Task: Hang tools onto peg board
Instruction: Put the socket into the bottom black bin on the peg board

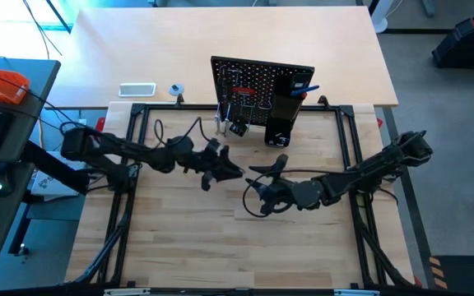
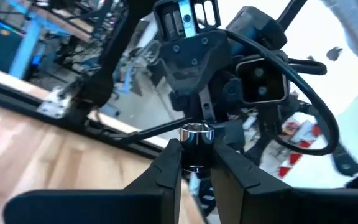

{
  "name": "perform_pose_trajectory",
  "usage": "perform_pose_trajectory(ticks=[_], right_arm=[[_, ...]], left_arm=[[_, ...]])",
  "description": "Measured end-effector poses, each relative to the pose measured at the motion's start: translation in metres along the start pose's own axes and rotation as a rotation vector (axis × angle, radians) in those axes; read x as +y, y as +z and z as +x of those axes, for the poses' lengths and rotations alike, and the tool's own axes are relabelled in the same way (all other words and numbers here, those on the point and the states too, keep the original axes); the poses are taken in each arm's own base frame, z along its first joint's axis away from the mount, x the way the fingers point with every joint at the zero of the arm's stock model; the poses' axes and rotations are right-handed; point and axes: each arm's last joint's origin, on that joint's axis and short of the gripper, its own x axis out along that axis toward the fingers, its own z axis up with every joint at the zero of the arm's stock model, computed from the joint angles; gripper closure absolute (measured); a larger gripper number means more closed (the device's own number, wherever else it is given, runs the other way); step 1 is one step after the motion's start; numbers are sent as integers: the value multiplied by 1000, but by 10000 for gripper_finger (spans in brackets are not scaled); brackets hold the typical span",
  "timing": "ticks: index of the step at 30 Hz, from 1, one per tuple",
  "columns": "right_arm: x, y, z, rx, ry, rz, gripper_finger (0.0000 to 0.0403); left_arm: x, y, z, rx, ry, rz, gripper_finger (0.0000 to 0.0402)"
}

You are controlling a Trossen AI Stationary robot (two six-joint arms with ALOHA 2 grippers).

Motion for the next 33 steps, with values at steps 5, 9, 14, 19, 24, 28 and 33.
perform_pose_trajectory(ticks=[5, 9, 14, 19, 24, 28, 33], right_arm=[[-1, 1, 0, -7, -5, -6, 220], [-1, 0, 1, -17, 11, -5, 220], [-1, 0, 1, -10, 15, -9, 220], [0, 0, 0, 7, -6, -10, 220], [1, 1, -4, 36, -50, -31, 233], [2, 1, -5, 34, -47, -39, 254], [2, 1, -5, 30, -42, -40, 270]], left_arm=[[6, -5, 10, -2, -43, -22, 352], [5, -2, 20, -9, -65, -13, 351], [2, 4, 31, -6, -110, 6, 351], [2, 5, 35, -2, -96, 8, 350], [3, 5, 35, 0, -82, -1, 350], [3, 4, 35, 1, -76, -3, 350], [4, 4, 35, 2, -59, -15, 350]])
